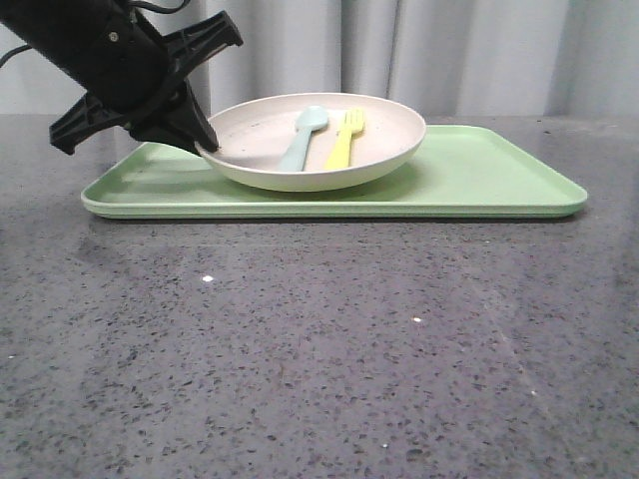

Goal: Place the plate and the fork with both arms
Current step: 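Lower the plate onto the green tray and open the left gripper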

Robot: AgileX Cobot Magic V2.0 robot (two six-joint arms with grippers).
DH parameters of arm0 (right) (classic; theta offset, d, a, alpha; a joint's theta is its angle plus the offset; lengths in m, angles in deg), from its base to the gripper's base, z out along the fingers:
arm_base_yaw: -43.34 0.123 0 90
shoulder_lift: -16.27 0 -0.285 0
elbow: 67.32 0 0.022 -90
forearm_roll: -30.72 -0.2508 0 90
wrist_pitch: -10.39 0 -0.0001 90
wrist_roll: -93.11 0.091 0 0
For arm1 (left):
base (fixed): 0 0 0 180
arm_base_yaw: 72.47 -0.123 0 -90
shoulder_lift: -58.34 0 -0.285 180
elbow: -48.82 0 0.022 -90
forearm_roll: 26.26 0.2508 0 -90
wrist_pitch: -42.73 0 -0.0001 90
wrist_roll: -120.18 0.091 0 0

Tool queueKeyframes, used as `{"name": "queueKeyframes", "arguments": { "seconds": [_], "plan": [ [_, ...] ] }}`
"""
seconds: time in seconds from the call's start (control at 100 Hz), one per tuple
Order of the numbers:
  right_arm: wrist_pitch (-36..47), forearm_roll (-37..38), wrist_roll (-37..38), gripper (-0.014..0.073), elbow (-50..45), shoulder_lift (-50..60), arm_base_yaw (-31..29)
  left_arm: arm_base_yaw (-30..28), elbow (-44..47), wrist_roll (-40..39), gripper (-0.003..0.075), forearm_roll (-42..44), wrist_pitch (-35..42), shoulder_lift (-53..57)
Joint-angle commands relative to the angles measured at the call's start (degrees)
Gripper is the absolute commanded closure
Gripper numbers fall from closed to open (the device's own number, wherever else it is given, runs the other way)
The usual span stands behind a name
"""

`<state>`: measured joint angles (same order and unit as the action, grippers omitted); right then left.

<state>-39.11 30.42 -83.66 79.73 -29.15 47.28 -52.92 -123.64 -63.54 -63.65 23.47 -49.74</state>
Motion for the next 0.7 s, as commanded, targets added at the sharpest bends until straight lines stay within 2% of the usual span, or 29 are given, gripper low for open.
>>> {"name": "queueKeyframes", "arguments": {
  "seconds": [0.0, 0.69],
  "plan": [
    [3.7, 0.3, -0.1, 0.0174, 2.0, -0.4, 0.0, 0.4, -2.2, -0.8, 0.0741, -1.1, 3.8, 2.8],
    [3.7, 0.3, -0.1, 0.0174, 2.0, -0.4, 0.0, 0.4, -1.7, -0.8, 0.0741, -1.1, 3.2, 0.9]
  ]
}}
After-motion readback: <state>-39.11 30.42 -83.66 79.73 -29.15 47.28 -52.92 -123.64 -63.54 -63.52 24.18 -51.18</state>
